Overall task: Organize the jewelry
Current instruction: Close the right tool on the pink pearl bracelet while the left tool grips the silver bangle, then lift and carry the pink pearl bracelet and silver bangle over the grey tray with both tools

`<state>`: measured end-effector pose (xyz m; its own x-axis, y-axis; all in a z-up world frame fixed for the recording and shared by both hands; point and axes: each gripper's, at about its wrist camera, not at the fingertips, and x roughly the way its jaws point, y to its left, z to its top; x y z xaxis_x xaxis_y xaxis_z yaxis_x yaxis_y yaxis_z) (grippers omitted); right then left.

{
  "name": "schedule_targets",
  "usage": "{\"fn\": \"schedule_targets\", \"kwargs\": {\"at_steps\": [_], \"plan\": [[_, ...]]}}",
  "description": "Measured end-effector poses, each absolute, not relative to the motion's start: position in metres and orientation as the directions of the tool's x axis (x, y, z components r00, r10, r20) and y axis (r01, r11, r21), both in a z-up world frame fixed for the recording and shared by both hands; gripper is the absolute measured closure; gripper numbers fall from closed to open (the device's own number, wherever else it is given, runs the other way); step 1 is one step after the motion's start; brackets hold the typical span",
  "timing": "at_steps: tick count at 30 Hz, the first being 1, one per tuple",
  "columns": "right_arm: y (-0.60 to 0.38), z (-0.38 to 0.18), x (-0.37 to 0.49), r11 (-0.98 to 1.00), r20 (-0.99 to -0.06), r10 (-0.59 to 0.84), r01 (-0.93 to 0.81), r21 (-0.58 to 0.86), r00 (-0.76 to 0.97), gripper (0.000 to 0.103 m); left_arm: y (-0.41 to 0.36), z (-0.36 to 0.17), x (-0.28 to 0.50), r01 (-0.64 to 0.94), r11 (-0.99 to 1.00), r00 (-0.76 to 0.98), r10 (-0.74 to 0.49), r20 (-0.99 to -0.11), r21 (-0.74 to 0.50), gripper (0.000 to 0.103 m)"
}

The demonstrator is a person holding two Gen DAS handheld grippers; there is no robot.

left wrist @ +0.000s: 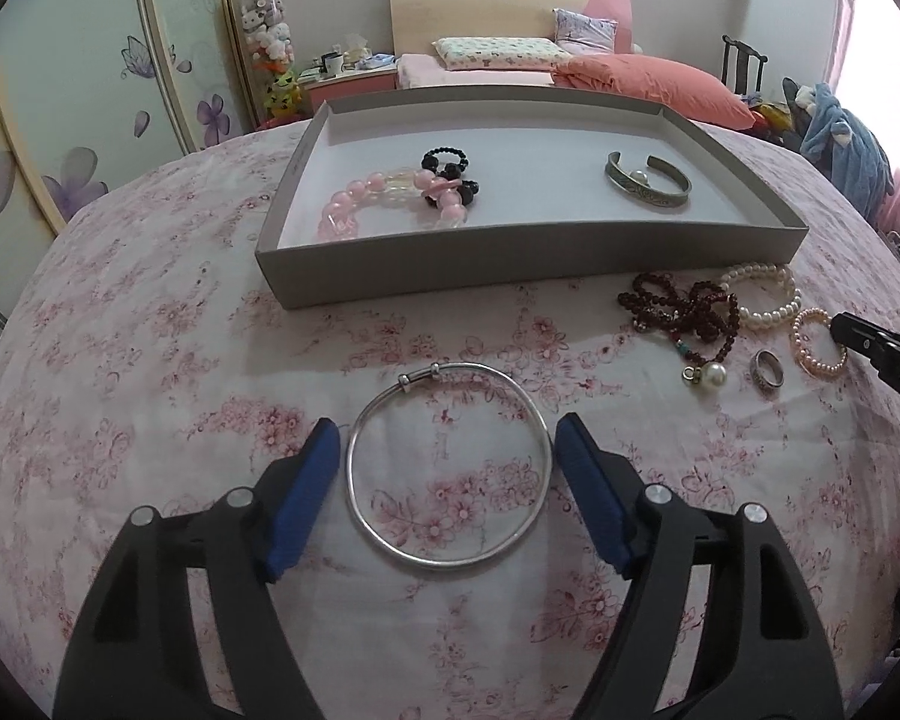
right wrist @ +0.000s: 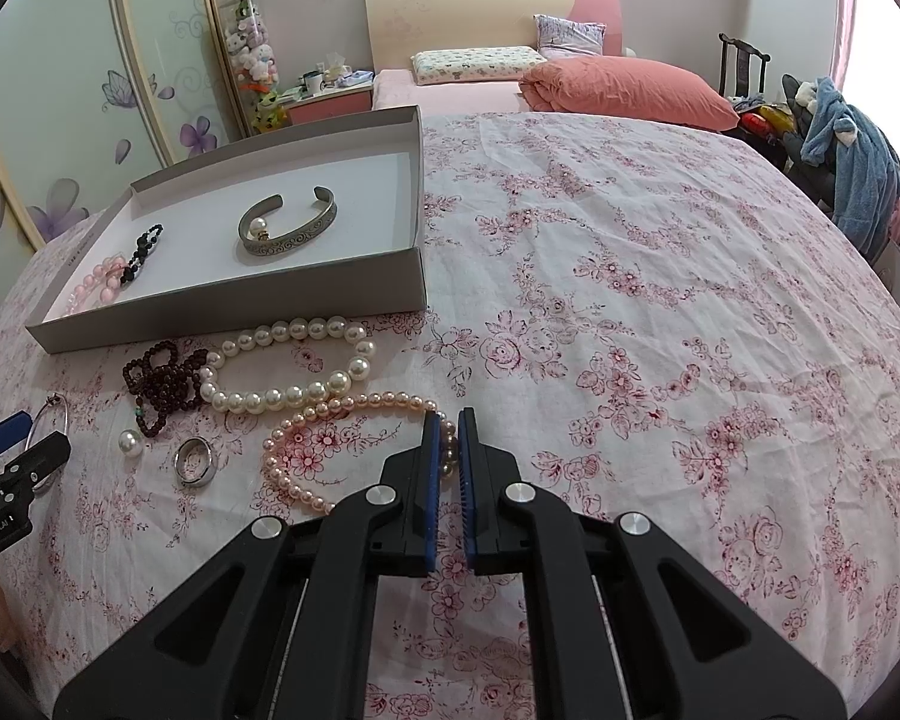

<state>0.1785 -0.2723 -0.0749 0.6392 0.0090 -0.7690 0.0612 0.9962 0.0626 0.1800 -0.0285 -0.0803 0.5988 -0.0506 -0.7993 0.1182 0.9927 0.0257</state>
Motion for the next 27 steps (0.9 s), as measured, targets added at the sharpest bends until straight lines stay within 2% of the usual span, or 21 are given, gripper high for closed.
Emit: {"fn": "schedule_targets", "kwargs": {"at_steps": [5,15,27], "plan": [[-0.272,-0.075,0.179,0.996,-0.769,0.011,0.061,0.065,0.640,0.096,-0.029,-0.080,0.179,0.128,0.992,0.603,-0.062,-0.795,0.020,0.034],[-0.273,-0.074,0.178,0.996,-0.763,0.020,0.058,0.075,0.646,0.096,-0.027,-0.080,0.178,0.116,0.993,0.601,-0.057,-0.797,0.016,0.035],[-0.239,-0.023,0.154,0.986,-0.632,0.156,-0.084,0.143,0.759,0.096,-0.009,-0.066,0.166,0.065,0.998,0.646,-0.048,-0.762,-0.008,0.035]]}}
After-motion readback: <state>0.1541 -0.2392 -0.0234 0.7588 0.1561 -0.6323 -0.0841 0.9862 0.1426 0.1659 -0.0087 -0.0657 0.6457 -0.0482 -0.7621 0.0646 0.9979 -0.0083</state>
